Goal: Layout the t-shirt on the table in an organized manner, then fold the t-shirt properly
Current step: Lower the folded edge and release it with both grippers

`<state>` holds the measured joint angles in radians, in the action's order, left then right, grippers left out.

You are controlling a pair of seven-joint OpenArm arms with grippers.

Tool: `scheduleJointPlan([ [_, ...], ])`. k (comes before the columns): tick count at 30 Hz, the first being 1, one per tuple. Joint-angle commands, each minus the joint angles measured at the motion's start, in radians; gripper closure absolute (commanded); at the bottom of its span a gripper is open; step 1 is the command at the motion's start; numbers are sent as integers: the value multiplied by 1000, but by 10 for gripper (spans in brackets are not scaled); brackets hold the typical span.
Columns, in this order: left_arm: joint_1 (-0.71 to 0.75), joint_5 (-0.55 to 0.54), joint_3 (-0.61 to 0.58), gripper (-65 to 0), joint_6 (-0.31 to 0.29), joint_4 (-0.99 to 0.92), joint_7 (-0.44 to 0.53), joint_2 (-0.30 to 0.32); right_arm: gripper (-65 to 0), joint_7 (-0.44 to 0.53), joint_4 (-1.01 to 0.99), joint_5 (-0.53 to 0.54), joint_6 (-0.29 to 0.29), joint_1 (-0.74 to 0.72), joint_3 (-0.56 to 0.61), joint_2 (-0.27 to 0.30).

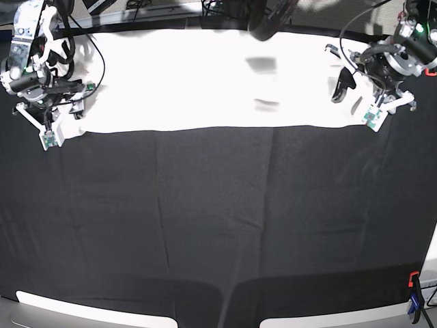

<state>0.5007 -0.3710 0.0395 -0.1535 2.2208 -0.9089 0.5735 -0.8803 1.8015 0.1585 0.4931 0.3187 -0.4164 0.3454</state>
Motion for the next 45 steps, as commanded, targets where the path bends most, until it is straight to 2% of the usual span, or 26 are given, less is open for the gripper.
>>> scheduleJointPlan([
  [1, -2, -5, 6, -243, 7, 17, 20, 8, -296, 11, 4, 12, -6, -5, -9, 14],
  [9, -2, -5, 6, -243, 7, 17, 20, 9, -294, 4, -30, 60, -2, -5, -9, 14],
  [14, -2, -5, 6, -243, 7, 17, 20, 8, -201, -19, -27, 84, 24, -5, -9, 14],
  [18, -2, -5, 6, -243, 7, 17, 20, 9, -187, -21, -8, 84, 25, -5, -9, 14],
  [24, -2, -5, 6, -243, 7, 17, 20, 9, 0, -29, 52, 84, 25, -5, -9, 14],
  [27, -2, -5, 6, -243, 7, 17, 20, 9, 0, -58, 82, 84, 26, -5, -9, 14],
  [31, -2, -5, 6, -243, 7, 17, 20, 8, 0, -85, 133, 84, 74, 13, -9, 14],
  [38, -2, -5, 6, -243, 7, 17, 20, 8, 0, -68, 243, 77, 76, 113, -9, 14],
  [45, -2, -5, 6, -243, 5, 17, 10, 9, 0, -97, 252, 19, 76, 134, -10, 15],
])
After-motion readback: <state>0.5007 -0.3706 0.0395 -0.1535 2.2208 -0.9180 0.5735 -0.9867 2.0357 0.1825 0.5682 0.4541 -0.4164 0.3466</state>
